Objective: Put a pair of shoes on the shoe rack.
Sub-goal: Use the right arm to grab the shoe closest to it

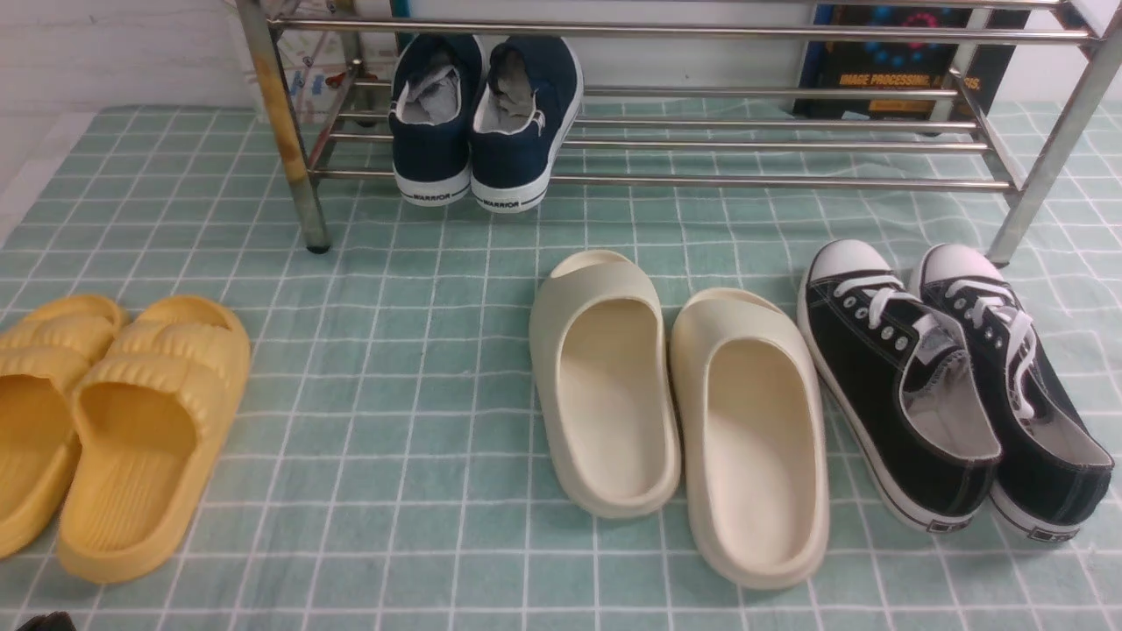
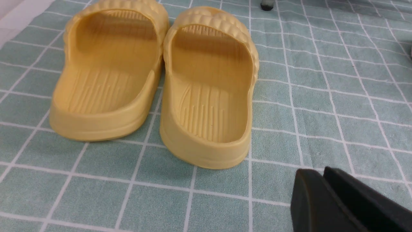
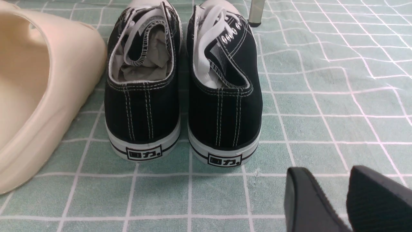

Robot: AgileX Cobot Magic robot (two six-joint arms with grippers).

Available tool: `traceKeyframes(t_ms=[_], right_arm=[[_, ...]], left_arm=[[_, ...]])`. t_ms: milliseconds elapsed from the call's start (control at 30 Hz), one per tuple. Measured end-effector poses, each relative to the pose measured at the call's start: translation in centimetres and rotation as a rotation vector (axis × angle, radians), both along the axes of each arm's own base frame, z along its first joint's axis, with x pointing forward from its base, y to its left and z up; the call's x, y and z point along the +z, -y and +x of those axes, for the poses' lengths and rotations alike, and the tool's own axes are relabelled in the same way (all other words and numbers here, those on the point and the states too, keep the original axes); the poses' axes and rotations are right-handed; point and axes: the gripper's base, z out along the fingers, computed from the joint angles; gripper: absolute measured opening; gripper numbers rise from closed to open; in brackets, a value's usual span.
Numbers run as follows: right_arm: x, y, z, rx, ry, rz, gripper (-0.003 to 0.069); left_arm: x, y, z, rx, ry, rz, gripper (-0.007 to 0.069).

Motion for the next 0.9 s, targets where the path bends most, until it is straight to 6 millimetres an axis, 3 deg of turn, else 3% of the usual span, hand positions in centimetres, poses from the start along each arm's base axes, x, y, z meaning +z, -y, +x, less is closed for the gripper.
traceKeyframes(t_ms=[500, 600, 733, 767, 800, 900], right_arm=[[0.0, -0.1, 0.0, -0.006, 0.003, 0.051, 0.0239], [0.0, -0.2, 0.0, -0.013, 0.009, 0.131, 0.0239], [0.1, -1.0, 0.1, -0.048, 0.038, 0.527, 0.0239], [0.1, -1.3, 0.1, -0.063, 0.043, 0.709, 0.0239], [0.2, -1.3, 0.1, -0.067, 0.045, 0.722, 0.0239], [0.4, -2.0, 0.2, -0.109, 0.036, 1.127, 0.0239]], left_arm=[[0.0, 0.0, 0.0, 0.0, 0.0, 0.0, 0.0081], [0.0, 0.0, 0.0, 0.0, 0.0, 0.001, 0.0083], [0.0, 0.0, 0.0, 0.0, 0.0, 0.001, 0.0088], [0.0, 0.0, 0.0, 0.0, 0.0, 0.001, 0.009], [0.0, 0.0, 0.0, 0.0, 0.0, 0.001, 0.009], [0.0, 0.0, 0.0, 0.0, 0.0, 0.001, 0.0092]])
